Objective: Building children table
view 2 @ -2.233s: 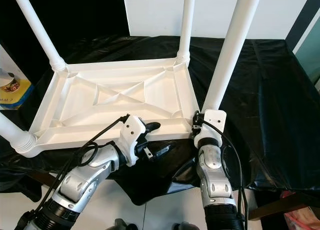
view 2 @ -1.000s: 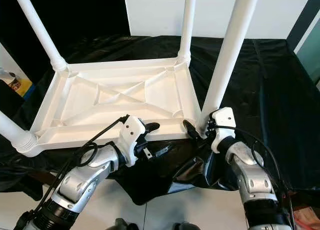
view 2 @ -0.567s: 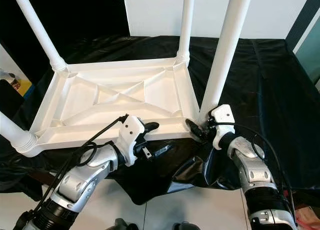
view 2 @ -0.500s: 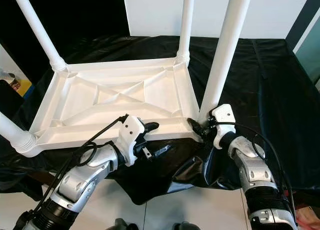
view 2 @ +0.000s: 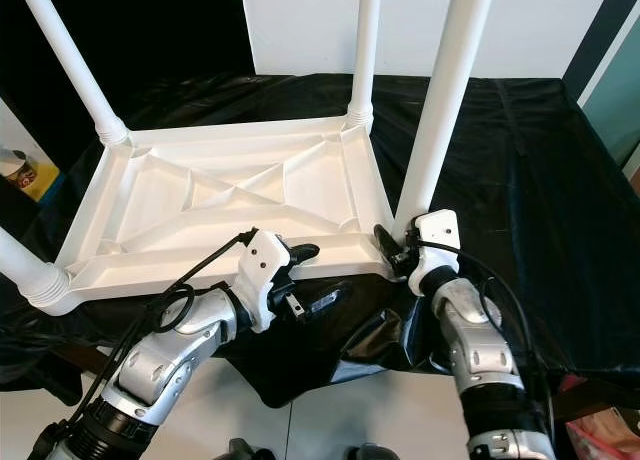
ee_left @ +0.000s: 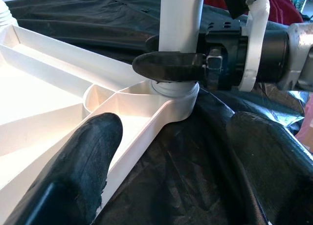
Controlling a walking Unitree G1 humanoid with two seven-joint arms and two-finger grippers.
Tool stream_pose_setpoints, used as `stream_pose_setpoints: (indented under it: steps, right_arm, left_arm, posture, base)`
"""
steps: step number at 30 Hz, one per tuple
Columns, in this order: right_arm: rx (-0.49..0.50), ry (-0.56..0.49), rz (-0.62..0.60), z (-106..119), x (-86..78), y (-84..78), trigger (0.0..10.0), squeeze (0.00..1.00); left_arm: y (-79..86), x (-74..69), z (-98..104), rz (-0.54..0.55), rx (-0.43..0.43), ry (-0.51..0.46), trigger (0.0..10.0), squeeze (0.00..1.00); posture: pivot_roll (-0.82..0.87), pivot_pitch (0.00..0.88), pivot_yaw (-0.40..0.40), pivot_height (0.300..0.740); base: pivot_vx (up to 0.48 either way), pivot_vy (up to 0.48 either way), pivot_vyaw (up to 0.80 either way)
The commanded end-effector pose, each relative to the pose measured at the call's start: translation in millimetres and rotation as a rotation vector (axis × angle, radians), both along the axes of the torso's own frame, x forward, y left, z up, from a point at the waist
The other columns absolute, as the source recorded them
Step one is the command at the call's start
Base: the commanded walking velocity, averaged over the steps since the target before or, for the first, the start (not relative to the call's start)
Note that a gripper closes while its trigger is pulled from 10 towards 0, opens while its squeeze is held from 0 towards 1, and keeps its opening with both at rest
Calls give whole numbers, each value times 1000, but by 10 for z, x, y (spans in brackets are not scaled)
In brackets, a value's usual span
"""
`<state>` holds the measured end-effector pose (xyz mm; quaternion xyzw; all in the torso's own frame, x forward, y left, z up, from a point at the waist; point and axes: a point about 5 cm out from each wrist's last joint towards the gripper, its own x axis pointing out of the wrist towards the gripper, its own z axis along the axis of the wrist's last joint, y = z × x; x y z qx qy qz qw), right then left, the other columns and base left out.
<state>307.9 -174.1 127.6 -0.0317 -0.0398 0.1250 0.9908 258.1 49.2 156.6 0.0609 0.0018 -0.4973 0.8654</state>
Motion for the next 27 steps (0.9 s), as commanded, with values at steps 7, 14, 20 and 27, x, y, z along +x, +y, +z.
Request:
stream_pose_setpoints:
  steps: [7, 14, 20, 27]
  right_arm:
    - [16, 131, -296, -280, -105, 66, 10000, 0]
    - [61, 148, -495, -337, -164, 177, 10000, 0]
    - [62, 113, -484, -261, -176, 247, 10000, 0]
    - [51, 80, -505, -205, -159, 223, 10000, 0]
  left_arm:
    - [-20, -38, -5, -31, 0, 11, 10000, 0]
    - [-2, -54, -11, -26, 3, 13, 10000, 0]
    - [4, -54, -12, -24, 6, 10, 10000, 0]
    - [-1, -46, -3, -23, 7, 3, 10000, 0]
  posture:
    - [-111, 119, 20, 740]
    - [-93, 118, 12, 740]
    - [-91, 110, 9, 740]
    - [-87, 96, 4, 740]
  base:
    - [0, 0, 0]
    - [0, 0, 0]
    - [0, 0, 0]
    - [0, 0, 0]
